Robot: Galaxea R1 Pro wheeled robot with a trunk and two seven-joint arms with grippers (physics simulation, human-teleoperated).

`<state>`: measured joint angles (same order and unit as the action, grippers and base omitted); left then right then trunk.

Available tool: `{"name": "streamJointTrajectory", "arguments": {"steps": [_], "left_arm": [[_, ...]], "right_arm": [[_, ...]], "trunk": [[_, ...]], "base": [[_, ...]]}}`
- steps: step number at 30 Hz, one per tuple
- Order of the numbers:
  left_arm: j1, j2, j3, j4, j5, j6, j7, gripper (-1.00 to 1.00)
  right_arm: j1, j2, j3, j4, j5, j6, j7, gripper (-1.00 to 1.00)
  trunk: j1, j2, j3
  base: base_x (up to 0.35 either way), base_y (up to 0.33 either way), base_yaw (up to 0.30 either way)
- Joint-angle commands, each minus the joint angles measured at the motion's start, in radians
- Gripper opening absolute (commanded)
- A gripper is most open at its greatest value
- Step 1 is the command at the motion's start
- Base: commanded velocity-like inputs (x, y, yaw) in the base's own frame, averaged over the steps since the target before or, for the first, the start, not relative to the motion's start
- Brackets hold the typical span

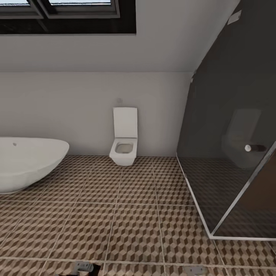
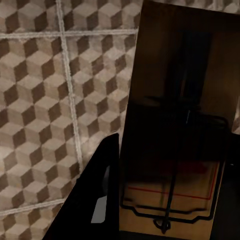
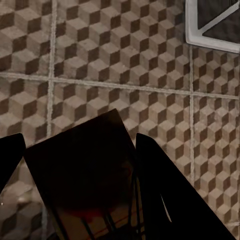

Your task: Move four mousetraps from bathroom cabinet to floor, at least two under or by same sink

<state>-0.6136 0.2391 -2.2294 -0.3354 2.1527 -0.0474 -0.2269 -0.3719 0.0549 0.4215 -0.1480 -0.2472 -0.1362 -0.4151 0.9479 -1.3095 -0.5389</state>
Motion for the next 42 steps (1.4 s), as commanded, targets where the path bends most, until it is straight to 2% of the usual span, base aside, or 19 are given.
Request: {"name": "streamJointTrajectory", "arguments": {"steps": [1,22,42], "left_arm": [[-0.002,0.0,-0.009,-0.002,0.01,-0.005,-0.006,-1.0],[-0.002,-0.004,-0.01,-0.002,0.009,-0.005,-0.006,-1.0],[-0.002,-0.006,-0.01,-0.001,0.009,-0.005,-0.006,-1.0]], "right_arm": [[-0.001,0.0,0.008,0.002,-0.012,-0.007,0.006,-1.0],[-0.001,-0.001,0.008,0.003,-0.012,-0.008,0.013,-1.0],[-0.001,-0.001,0.008,0.002,-0.012,-0.008,0.013,-1.0]], "trunk": [[0.0,-0.001,-0.001],[0.0,-0.001,-0.001],[0.0,-0.001,-0.001]], "base": [[0.251,0.213,0.0],[0.261,0.179,0.0],[0.329,0.034,0.0]]}}
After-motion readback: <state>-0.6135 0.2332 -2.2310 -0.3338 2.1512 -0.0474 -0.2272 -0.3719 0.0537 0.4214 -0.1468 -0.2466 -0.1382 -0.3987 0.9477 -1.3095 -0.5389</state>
